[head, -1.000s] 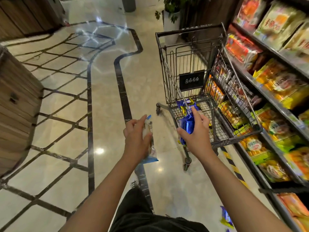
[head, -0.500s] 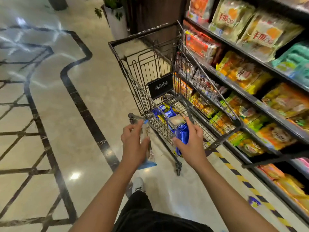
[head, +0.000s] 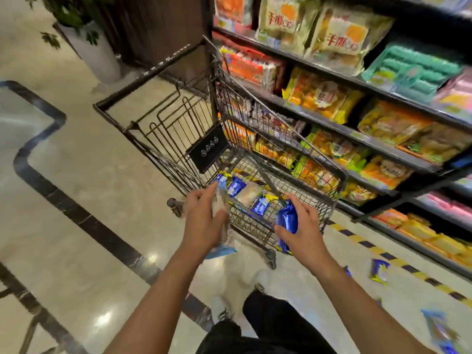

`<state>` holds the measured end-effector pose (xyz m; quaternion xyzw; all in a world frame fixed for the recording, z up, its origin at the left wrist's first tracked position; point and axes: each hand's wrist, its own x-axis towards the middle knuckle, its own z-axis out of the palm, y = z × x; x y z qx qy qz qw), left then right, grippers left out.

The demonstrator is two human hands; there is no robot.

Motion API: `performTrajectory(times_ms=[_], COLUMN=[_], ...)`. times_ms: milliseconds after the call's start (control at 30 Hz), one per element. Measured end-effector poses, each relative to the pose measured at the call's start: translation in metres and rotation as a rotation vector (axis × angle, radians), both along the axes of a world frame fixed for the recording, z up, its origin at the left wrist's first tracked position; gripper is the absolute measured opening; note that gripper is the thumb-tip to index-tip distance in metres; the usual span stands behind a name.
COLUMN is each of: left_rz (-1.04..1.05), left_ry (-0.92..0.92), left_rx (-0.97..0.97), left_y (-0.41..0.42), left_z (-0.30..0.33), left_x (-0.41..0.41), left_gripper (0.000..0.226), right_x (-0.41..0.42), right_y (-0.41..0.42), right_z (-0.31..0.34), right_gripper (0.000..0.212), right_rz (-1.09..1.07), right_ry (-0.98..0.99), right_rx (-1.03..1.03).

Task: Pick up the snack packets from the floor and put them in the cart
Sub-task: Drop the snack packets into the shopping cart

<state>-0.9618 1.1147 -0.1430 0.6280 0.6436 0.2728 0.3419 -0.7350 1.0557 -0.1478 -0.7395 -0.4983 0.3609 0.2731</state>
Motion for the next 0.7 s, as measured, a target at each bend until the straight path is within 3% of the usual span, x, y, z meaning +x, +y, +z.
performTrajectory(times_ms=[367,700], left_rz=[-0.238,-0.401], left_ry=[0.099,0.103], left_rx=[-0.068,-0.082], left_y=[0.075,0.131], left_z=[-0.008,-0.014], left_x=[0.084,0.158], left_gripper=[0.068,0.064], right_x=[0.060,0.115], right_y=[0.076,0.110], right_z=[-0.008,-0.020], right_gripper=[0.084,0.083], right_rz=[-0.128,-0.267], right_ry=[0.145,0.133], right_rx=[0.077,0.094])
